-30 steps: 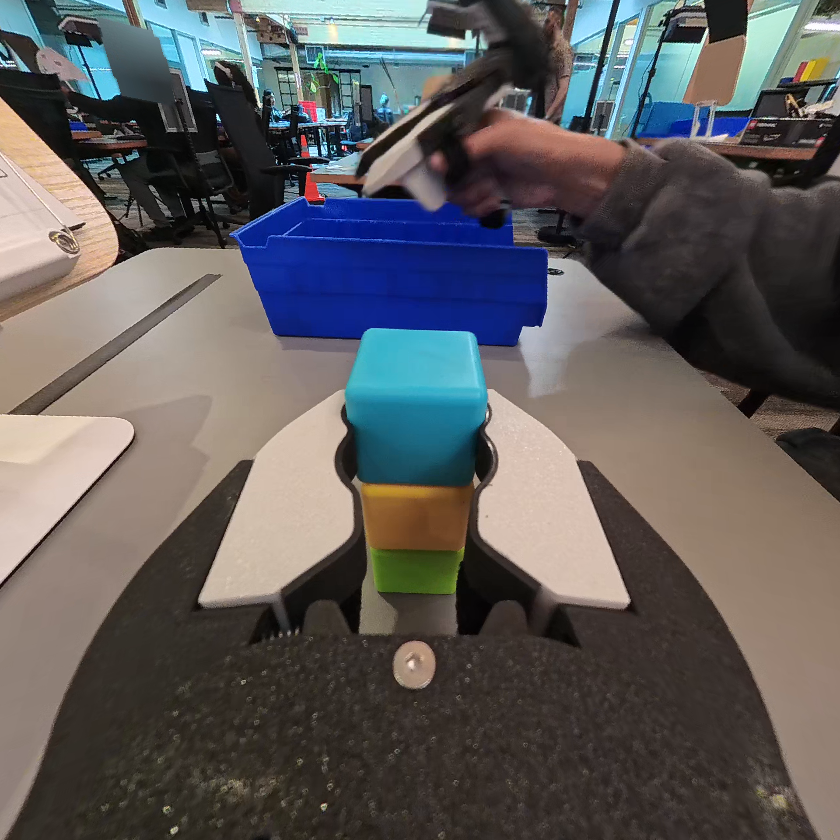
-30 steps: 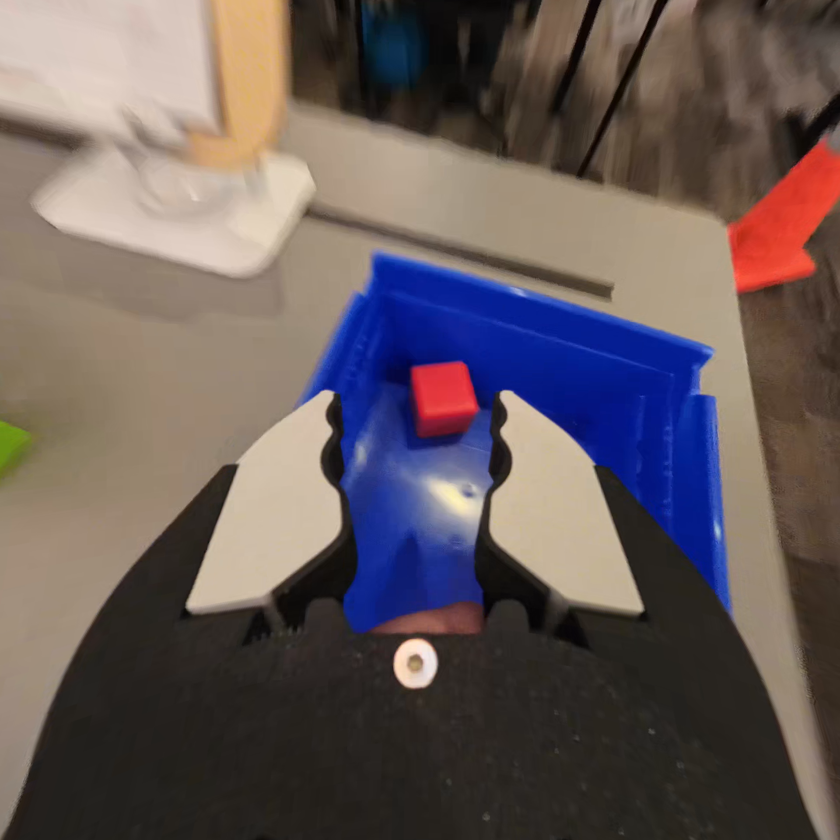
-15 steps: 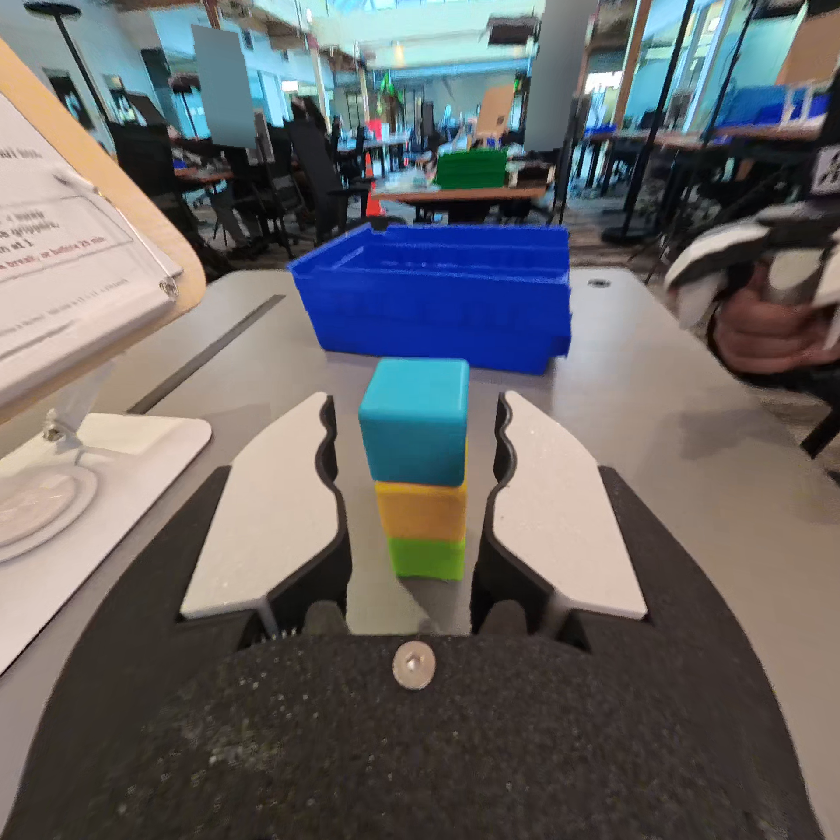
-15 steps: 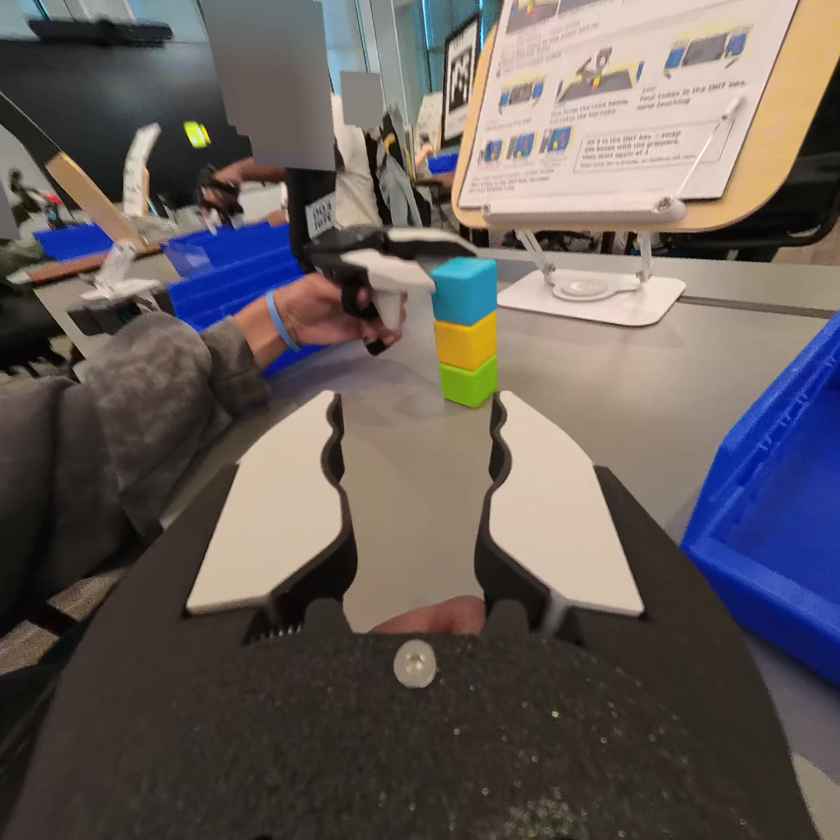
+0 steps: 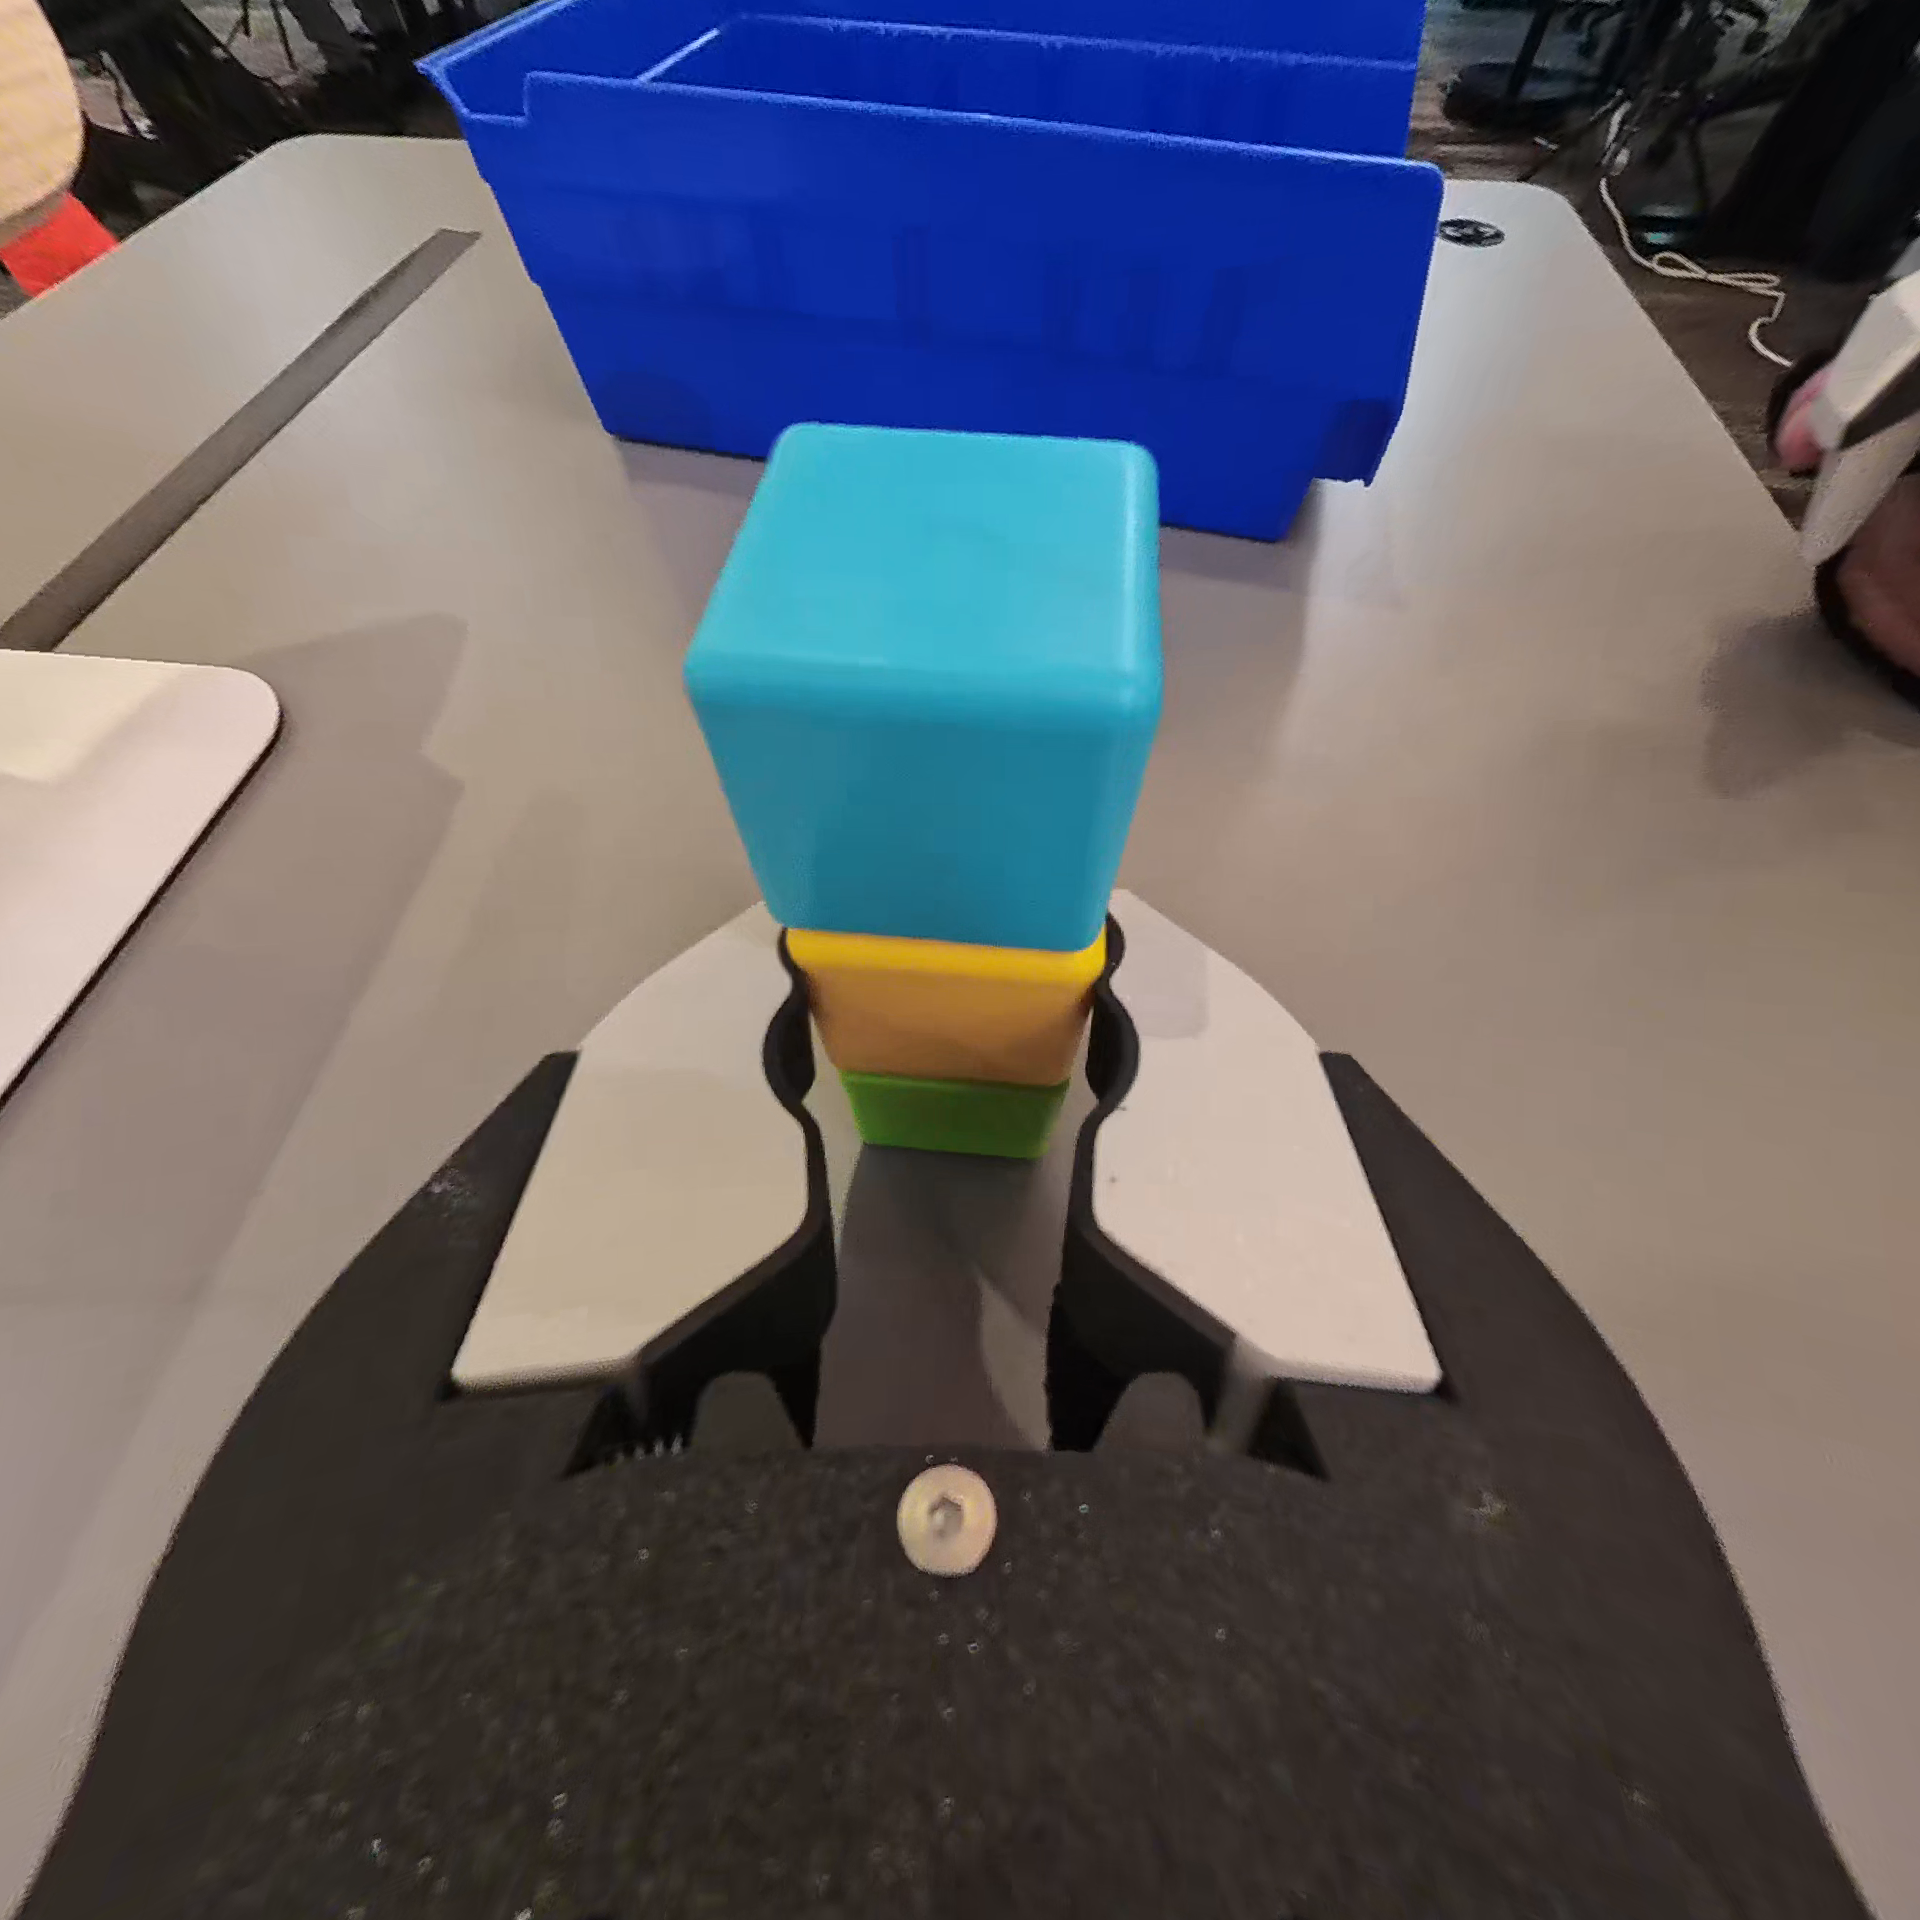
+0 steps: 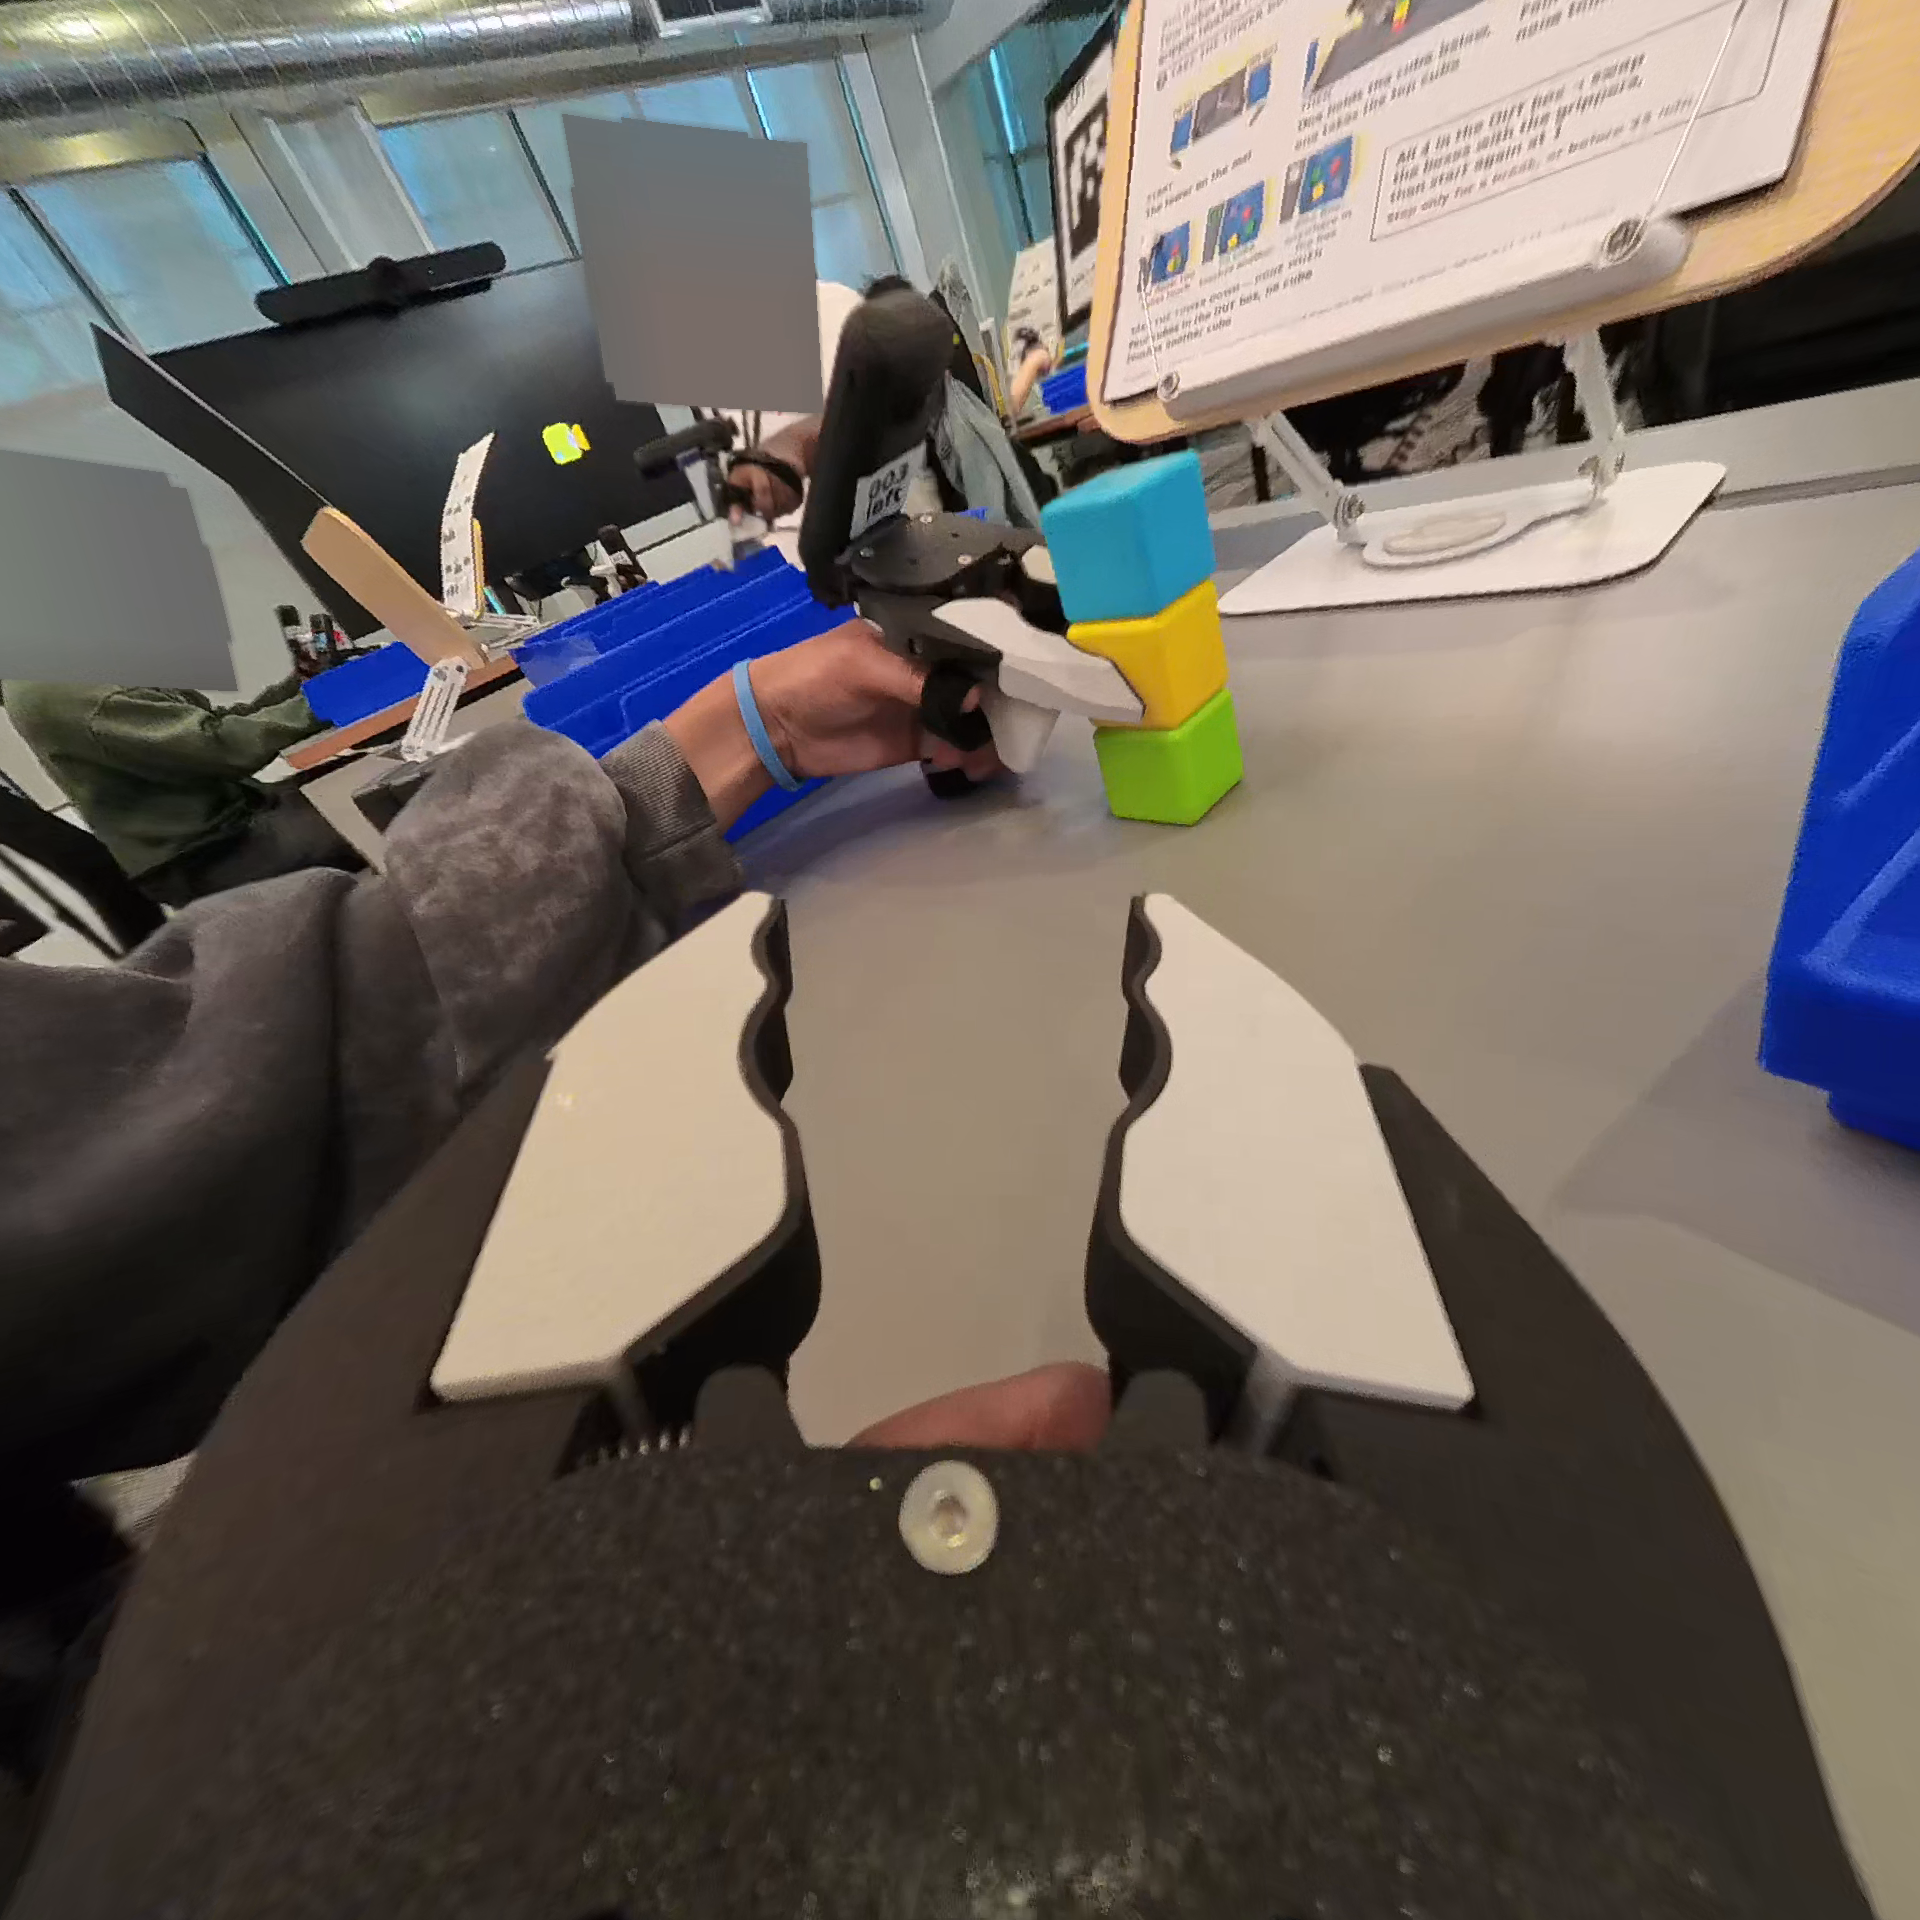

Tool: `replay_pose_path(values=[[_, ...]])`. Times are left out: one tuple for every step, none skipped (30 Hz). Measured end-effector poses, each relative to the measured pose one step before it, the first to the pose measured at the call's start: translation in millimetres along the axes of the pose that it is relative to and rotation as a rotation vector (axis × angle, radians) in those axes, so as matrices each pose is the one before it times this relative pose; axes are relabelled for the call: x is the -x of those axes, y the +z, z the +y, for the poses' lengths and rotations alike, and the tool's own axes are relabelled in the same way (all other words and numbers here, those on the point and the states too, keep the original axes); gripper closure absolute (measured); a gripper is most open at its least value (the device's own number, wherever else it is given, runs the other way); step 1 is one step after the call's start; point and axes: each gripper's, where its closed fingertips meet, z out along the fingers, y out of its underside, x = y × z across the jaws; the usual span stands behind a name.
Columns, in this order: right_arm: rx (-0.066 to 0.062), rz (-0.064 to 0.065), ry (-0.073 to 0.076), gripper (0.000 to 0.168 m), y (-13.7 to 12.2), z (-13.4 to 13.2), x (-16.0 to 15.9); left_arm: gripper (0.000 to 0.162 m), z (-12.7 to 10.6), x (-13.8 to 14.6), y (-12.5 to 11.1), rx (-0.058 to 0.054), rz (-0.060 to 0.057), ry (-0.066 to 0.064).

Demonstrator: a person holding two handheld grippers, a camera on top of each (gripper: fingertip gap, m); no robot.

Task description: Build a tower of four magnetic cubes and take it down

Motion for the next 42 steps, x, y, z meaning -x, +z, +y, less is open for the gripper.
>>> replay_pose_path(values=[[-0.0006, -0.0084, 0.0132, 0.107, 0.46, -0.23, 0.18, 0.112, 0.17, -1.05, -0.12, 0.0001, 0.0068, 0.0035], [-0.0112, 0.0015, 0.0074, 0.107, 0.09, -1.73, -0.75, 0.113, 0.08, -1.05, -0.15, 0.0001, 0.0067, 0.0047], [-0.0012, 0.0000, 0.0108, 0.108, 0.54, -0.44, -0.82, 0.113, 0.15, -0.86, -0.30, 0.0000, 0.0049, 0.0071], [0.0015, -0.0062, 0.0135, 0.107, 1.54, -0.27, -0.17, 0.113, 0.27, -0.39, -0.59, -0.0002, 0.0038, 0.0065], [0.0073, -0.0107, 0.0069, 0.107, 2.28, -0.12, 0.43, 0.112, 0.42, -0.85, -0.86, -0.0001, 0.0068, 0.0061], [0.0152, -0.0056, -0.0053, 0.107, 2.83, -0.39, -0.75, 0.112, 0.60, -0.88, -1.24, -0.0001, 0.0080, 0.0058], [0.0080, -0.0010, -0.0192, 0.107, 3.51, -2.42, -1.48, 0.113, 0.70, -0.44, -1.46, -0.0002, 0.0065, 0.0027], [0.0093, -0.0039, -0.0358, 0.107, 4.71, -3.25, -1.36, 0.113, 0.57, -0.26, -1.19, -0.0002, 0.0045, 0.0014], [0.0186, -0.0059, -0.0463, 0.105, 6.45, -2.79, -1.79, 0.113, 0.31, -0.16, -0.63, 0.0000, 0.0023, 0.0017], [0.0211, -0.0099, -0.0576, 0.103, 8.15, -2.64, -2.21, 0.113, 0.15, -0.32, -0.28, 0.0001, 0.0027, 0.0009], [0.0169, -0.0066, -0.0676, 0.102, 9.52, -2.66, -4.36, 0.113, 0.21, -0.56, -0.43, 0.0000, 0.0040, 0.0017], [0.0154, -0.0033, -0.0598, 0.100, 11.17, -2.99, -6.29, 0.113, 0.28, -0.69, -0.59, -0.0001, 0.0042, 0.0022], [0.0110, -0.0163, -0.0453, 0.099, 12.76, -4.60, -5.18, 0.113, 0.22, -0.90, -0.71, -0.0002, 0.0047, 0.0016], [0.0012, -0.0144, -0.0343, 0.098, 14.07, -5.57, -6.55, 0.113, 0.43, -0.89, -0.93, -0.0002, 0.0044, 0.0020], [-0.0064, -0.0153, -0.0218, 0.098, 15.23, -4.97, -7.58, 0.113, 0.34, -0.79, -0.73, -0.0002, 0.0029, 0.0017], [-0.0039, -0.0328, 0.0009, 0.098, 15.91, -2.39, -5.92, 0.113, 0.08, -0.36, -0.22, -0.0002, 0.0013, 0.0008], [0.0029, -0.0444, 0.0308, 0.097, 15.97, 0.00, -5.08, 0.113, 0.10, -0.18, -0.01, -0.0002, 0.0008, 0.0006], [0.0066, -0.0358, 0.0511, 0.095, 15.10, 1.49, -6.63, 0.113, 0.01, -0.34, -0.13, -0.0005, 0.0018, 0.0004], [0.0064, -0.0289, 0.0390, 0.094, 13.15, 1.15, -5.95, 0.113, 0.00, -0.65, -0.11, -0.0005, 0.0038, 0.0011], [-0.0033, -0.0116, 0.0140, 0.095, 10.47, -0.08, -5.82, 0.113, -0.03, -0.61, 0.03, -0.0002, 0.0047, 0.0013], [-0.0007, 0.0047, -0.0041, 0.094, 8.36, 0.62, -5.98, 0.113, 0.04, -0.49, -0.09, -0.0001, 0.0040, 0.0006], [-0.0044, -0.0083, -0.0052, 0.094, 6.65, -0.25, -1.91, 0.113, 0.04, -0.45, -0.07, 0.0000, 0.0029, 0.0007], [-0.0076, -0.0194, -0.0064, 0.094, 5.51, -1.18, 0.81, 0.113, 0.01, -0.52, -0.04, 0.0000, 0.0025, 0.0017], [0.0005, -0.0180, -0.0115, 0.093, 4.93, -0.54, 1.17, 0.112, -0.03, -0.46, 0.05, 0.0000, 0.0024, 0.0021], [0.0041, -0.0145, -0.0194, 0.094, 4.37, -1.03, 1.00, 0.112, -0.02, -0.54, 0.05, 0.0000, 0.0028, 0.0016], [-0.0019, -0.0129, -0.0230, 0.098, 3.28, -1.95, 0.90, 0.112, 0.10, -0.34, 0.04, 0.0001, 0.0030, 0.0007], [0.0012, -0.0207, -0.0188, 0.106, 2.47, -1.35, 1.59, 0.112, 0.01, -0.30, 0.00, 0.0000, 0.0025, 0.0004], [0.0077, 0.0018, -0.0153, 0.114, 1.34, -0.36, -2.33, 0.112, 0.00, -0.39, -0.04, -0.0002, 0.0020, 0.0012], [0.0002, -0.0185, -0.0138, 0.115, 0.45, -0.49, 0.25, 0.112, 0.01, 0.07, -0.07, -0.0003, -0.0008, -0.0002], [-0.0028, -0.0145, 0.0086, 0.116, 0.45, -0.15, -0.41, 0.112, -0.09, 0.28, 0.06, -0.0006, -0.0005, -0.0027], [-0.0062, -0.0079, 0.0174, 0.116, -0.18, -0.56, -0.81, 0.112, -0.04, -0.04, 0.07, 0.0000, 0.0007, -0.0009], [-0.0056, -0.0036, 0.0160, 0.116, -0.13, -0.68, -0.67, 0.112, 0.07, -0.06, 0.16, 0.0004, -0.0006, 0.0019], [-0.0100, -0.0027, 0.0112, 0.117, 0.11, -1.17, -0.03, 0.112, -0.11, -0.33, 0.27, 0.0003, -0.0009, 0.0028], [-0.0238, -0.0011, 0.0111, 0.117, -0.31, -3.65, 0.33, 0.112, -0.16, -0.58, 0.58, 0.0001, 0.0014, 0.0013], [-0.0422, -0.0039, 0.0146, 0.117, -1.43, -8.48, 0.72, 0.112, -0.21, -0.40, 0.42, 0.0000, 0.0009, 0.0006], [-0.0406, -0.0032, 0.0175, 0.117, -2.24, -10.89, 0.85, 0.112, -0.06, -0.10, 0.11, -0.0001, 0.0002, 0.0000], [-0.0313, 0.0046, 0.0040, 0.117, -2.47, -11.65, 1.80, 0.112, 0.04, 0.04, -0.10, -0.0001, 0.0001, -0.0002], [-0.0237, 0.0012, -0.0145, 0.117, -2.22, -12.20, 5.30, 0.112, -0.01, -0.04, 0.01, -0.0001, 0.0002, -0.0003], [-0.0181, -0.0001, -0.0215, 0.117, -1.76, -12.67, 8.08, 0.112, -0.14, 0.02, 0.03, -0.0001, 0.0004, -0.0007], [-0.0112, 0.0068, -0.0250, 0.117, -1.73, -13.35, 8.96, 0.112, -0.02, 0.02, 0.05, 0.0001, 0.0008, -0.0014], [-0.0078, 0.0053, -0.0268, 0.117, -2.43, -14.55, 10.17, 0.112, -0.03, 0.01, 0.07, 0.0001, 0.0005, -0.0006], [-0.0050, 0.0034, -0.0319, 0.117, -3.89, -16.28, 10.74, 0.112, 0.00, 0.00, 0.00, 0.0000, 0.0000, 0.0000]])
